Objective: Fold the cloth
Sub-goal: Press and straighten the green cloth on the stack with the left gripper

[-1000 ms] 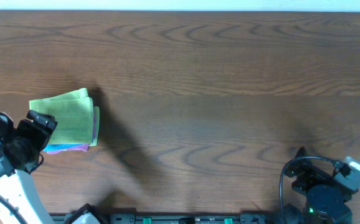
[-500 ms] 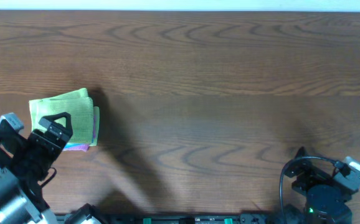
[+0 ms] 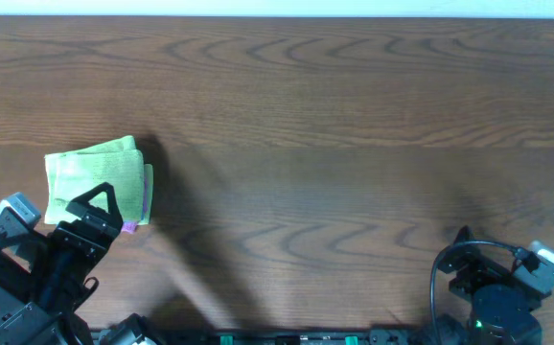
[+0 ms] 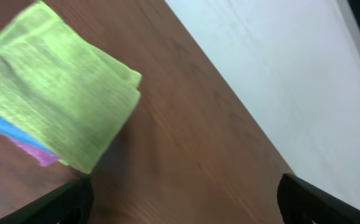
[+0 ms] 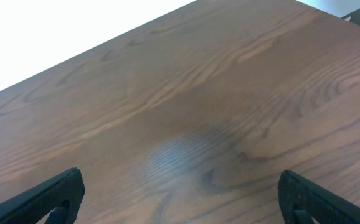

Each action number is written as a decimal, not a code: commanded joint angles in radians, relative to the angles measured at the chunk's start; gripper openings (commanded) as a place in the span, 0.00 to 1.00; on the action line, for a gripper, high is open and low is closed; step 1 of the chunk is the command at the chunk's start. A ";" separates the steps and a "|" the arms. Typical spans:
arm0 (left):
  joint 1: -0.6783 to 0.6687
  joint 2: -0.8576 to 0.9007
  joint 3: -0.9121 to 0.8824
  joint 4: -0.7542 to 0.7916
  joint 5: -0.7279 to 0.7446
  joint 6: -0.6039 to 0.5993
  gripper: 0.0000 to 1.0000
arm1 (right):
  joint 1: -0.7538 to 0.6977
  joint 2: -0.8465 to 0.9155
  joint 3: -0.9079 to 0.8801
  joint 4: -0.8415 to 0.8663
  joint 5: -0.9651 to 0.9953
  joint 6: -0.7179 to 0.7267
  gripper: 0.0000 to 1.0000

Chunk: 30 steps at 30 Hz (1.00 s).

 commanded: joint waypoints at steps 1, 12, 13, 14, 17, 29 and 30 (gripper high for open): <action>-0.005 -0.002 0.021 0.009 -0.033 0.111 0.95 | -0.007 -0.002 -0.002 -0.001 0.013 0.011 0.99; -0.027 -0.024 -0.001 0.052 -0.013 0.442 0.95 | -0.007 -0.002 -0.002 -0.001 0.013 0.011 0.99; -0.032 -0.034 -0.009 0.067 -0.014 0.450 0.95 | -0.007 -0.002 -0.002 -0.001 0.013 0.011 0.99; -0.042 -0.045 -0.020 0.090 -0.014 0.460 0.95 | -0.007 -0.002 -0.002 -0.001 0.013 0.011 0.99; -0.092 -0.085 -0.074 0.190 -0.027 0.467 0.95 | -0.007 -0.002 -0.002 -0.001 0.013 0.011 0.99; -0.335 -0.366 -0.366 0.379 -0.244 0.467 0.95 | -0.007 -0.002 -0.002 -0.001 0.013 0.011 0.99; -0.356 -0.389 -0.387 0.379 -0.268 0.467 0.95 | -0.007 -0.002 -0.002 -0.001 0.013 0.011 0.99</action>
